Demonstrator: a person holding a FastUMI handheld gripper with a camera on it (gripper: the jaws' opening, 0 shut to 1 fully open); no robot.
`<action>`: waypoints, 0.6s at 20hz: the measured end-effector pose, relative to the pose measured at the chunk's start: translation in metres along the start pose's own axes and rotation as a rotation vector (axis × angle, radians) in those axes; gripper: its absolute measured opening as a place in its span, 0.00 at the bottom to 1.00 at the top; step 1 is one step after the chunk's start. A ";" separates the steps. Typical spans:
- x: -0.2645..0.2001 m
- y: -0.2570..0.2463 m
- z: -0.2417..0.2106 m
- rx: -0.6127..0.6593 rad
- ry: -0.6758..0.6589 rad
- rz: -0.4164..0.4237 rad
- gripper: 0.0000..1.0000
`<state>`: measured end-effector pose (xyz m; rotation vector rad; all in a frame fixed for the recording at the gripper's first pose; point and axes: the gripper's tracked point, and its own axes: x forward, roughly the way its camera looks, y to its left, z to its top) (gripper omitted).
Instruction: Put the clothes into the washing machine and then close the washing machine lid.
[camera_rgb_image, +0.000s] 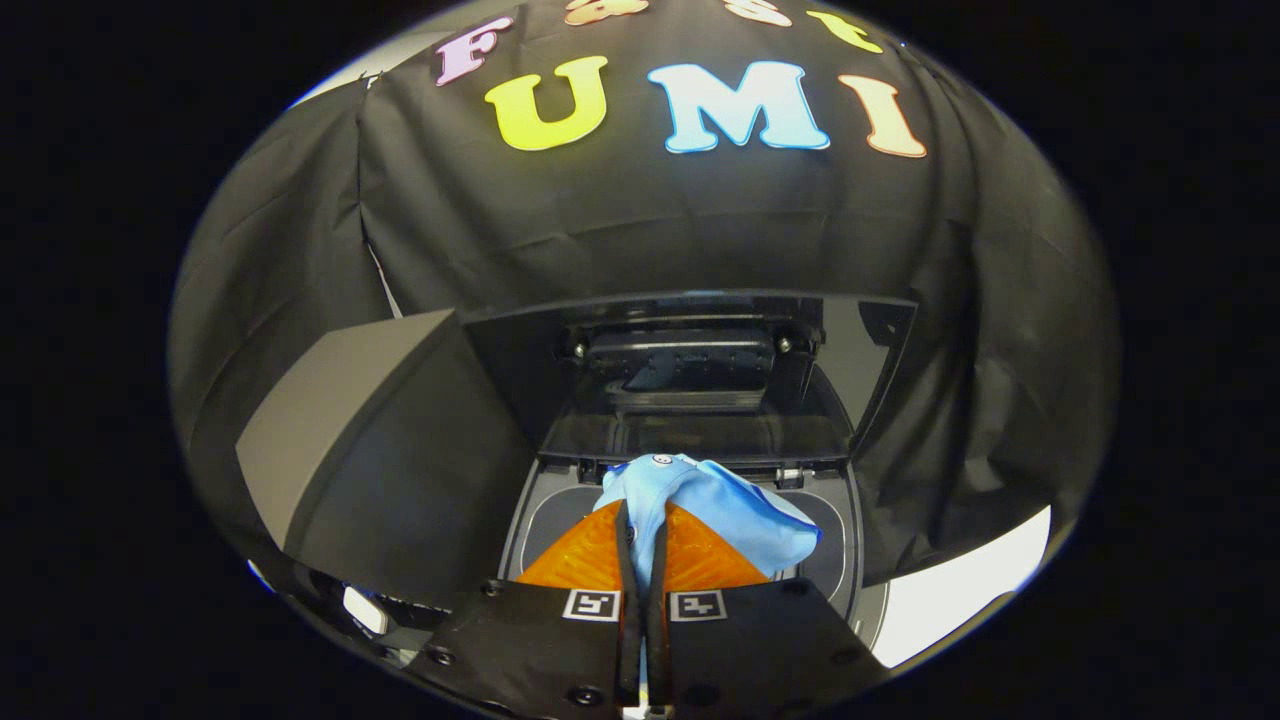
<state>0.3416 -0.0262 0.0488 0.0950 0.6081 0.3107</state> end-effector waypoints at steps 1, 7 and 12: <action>0.008 -0.002 -0.004 -0.004 0.008 -0.005 0.04; 0.049 -0.019 -0.023 -0.029 0.048 -0.042 0.04; 0.076 -0.026 -0.046 -0.016 0.088 -0.067 0.04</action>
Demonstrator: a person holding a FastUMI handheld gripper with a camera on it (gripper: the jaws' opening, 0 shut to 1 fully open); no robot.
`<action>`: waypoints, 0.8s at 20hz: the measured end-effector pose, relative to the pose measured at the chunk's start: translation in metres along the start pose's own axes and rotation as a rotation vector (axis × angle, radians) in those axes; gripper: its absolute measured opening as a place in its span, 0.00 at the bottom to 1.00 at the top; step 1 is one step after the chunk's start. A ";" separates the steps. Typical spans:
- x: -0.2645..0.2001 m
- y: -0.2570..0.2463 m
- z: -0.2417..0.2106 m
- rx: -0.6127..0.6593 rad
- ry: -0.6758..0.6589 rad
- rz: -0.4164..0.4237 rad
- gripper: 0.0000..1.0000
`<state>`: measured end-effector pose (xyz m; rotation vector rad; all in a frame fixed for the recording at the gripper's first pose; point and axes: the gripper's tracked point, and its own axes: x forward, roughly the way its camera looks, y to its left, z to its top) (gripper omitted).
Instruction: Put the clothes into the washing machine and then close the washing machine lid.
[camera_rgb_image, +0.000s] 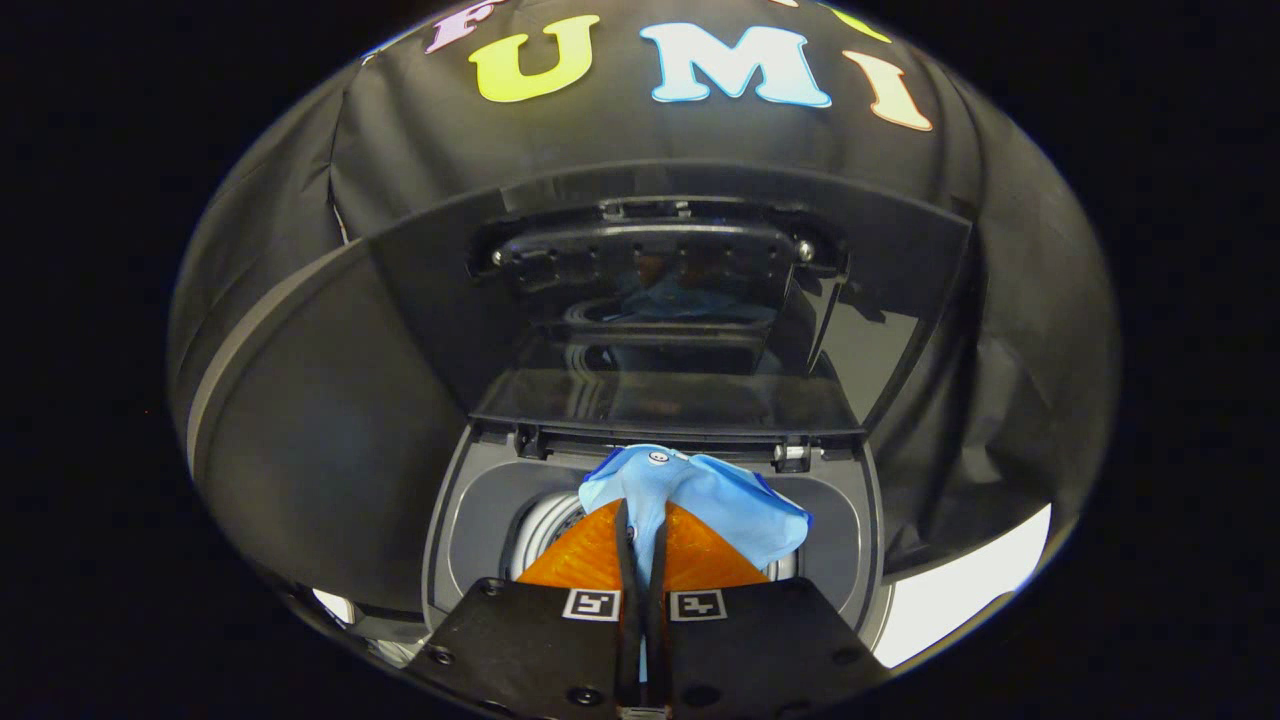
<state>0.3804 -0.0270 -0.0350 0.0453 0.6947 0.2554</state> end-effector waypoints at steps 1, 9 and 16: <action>0.008 -0.001 -0.003 0.002 0.007 -0.005 0.04; 0.047 0.000 -0.038 0.024 0.077 -0.026 0.04; 0.062 0.001 -0.054 0.037 0.095 -0.046 0.04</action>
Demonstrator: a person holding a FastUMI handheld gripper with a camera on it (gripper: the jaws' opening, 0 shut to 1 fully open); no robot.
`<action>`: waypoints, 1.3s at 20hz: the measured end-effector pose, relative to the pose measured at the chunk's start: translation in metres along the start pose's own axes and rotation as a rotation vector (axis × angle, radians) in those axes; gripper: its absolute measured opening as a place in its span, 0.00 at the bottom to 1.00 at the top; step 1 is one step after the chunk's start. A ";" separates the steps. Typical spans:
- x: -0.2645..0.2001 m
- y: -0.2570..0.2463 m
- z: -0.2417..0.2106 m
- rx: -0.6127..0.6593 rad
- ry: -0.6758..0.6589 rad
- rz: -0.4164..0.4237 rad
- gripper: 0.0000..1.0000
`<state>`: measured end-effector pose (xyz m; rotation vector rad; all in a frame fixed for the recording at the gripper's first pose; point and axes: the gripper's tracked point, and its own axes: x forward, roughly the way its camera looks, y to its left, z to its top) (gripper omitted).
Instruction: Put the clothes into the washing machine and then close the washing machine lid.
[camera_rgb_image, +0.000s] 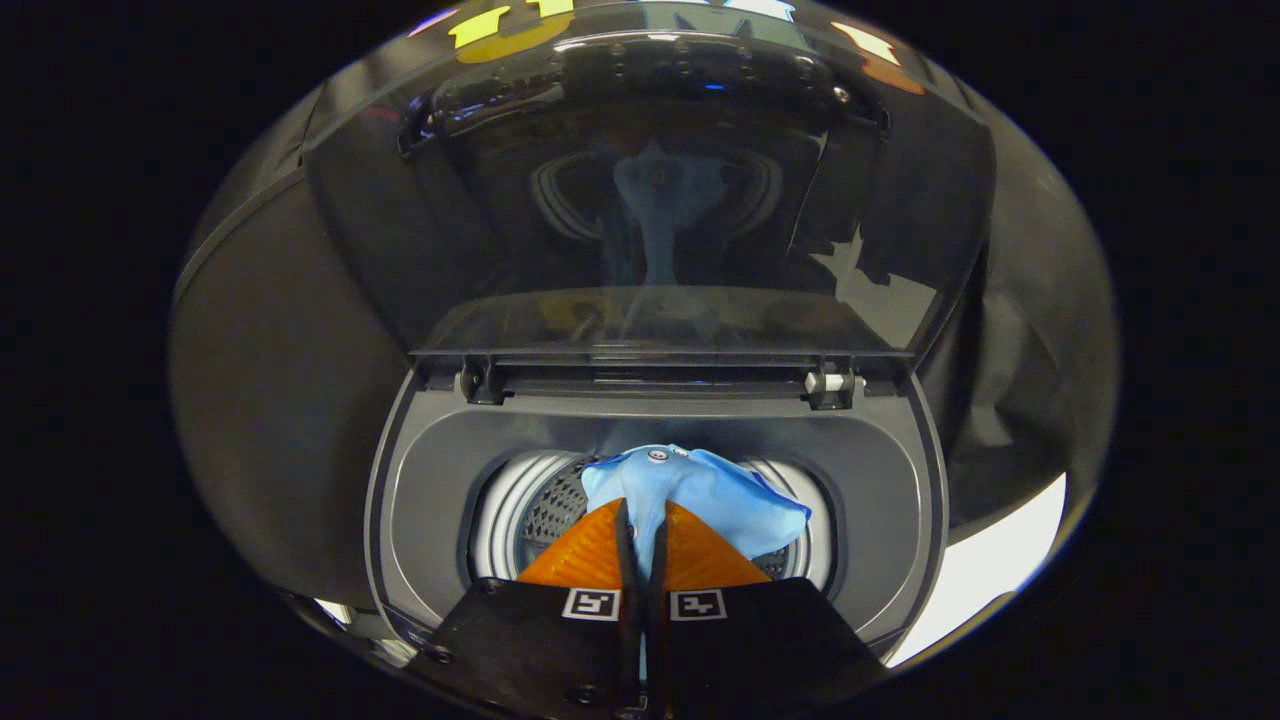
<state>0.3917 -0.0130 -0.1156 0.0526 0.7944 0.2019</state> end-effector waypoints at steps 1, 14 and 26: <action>0.000 0.000 0.000 0.001 0.002 0.001 0.04; -0.002 -0.002 -0.011 0.030 0.026 0.033 0.96; -0.044 0.006 -0.008 0.032 -0.023 0.066 0.98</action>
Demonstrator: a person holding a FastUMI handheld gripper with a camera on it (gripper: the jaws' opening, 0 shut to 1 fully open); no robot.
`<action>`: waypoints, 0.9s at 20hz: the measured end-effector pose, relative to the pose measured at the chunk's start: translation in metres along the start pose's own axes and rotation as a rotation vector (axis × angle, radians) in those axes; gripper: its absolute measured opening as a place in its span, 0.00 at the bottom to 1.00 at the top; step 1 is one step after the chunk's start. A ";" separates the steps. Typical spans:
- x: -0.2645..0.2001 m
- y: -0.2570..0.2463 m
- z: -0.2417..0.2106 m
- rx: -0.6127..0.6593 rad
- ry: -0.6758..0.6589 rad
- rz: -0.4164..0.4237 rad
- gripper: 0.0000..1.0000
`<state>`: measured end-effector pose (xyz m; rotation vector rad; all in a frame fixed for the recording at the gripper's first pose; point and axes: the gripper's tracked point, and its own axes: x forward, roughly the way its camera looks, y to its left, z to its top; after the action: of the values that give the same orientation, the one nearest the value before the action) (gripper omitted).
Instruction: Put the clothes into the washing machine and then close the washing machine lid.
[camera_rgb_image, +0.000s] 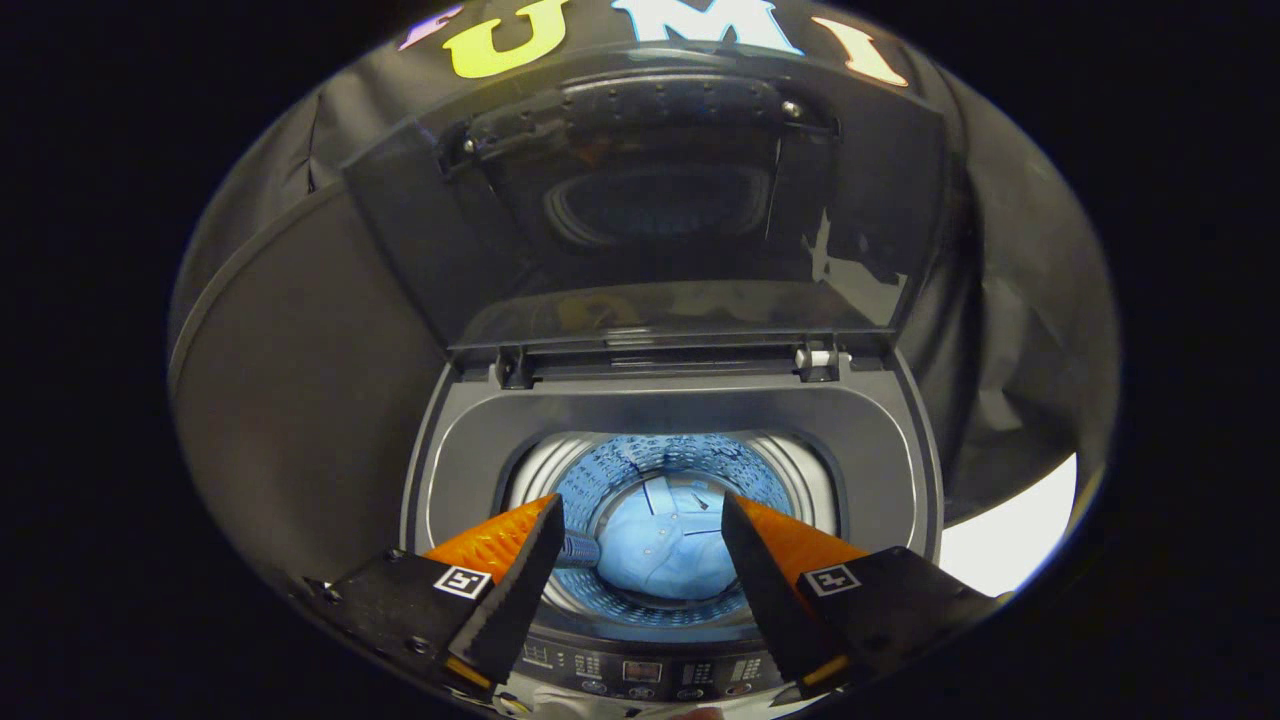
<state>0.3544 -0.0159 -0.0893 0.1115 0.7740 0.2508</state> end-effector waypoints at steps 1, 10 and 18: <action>-0.007 0.001 0.002 -0.005 -0.009 0.001 0.98; -0.077 0.021 0.049 -0.051 -0.130 0.019 0.98; -0.124 0.037 0.153 -0.045 -0.271 0.025 0.98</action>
<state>0.3695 -0.0146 0.1105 0.1099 0.4978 0.2700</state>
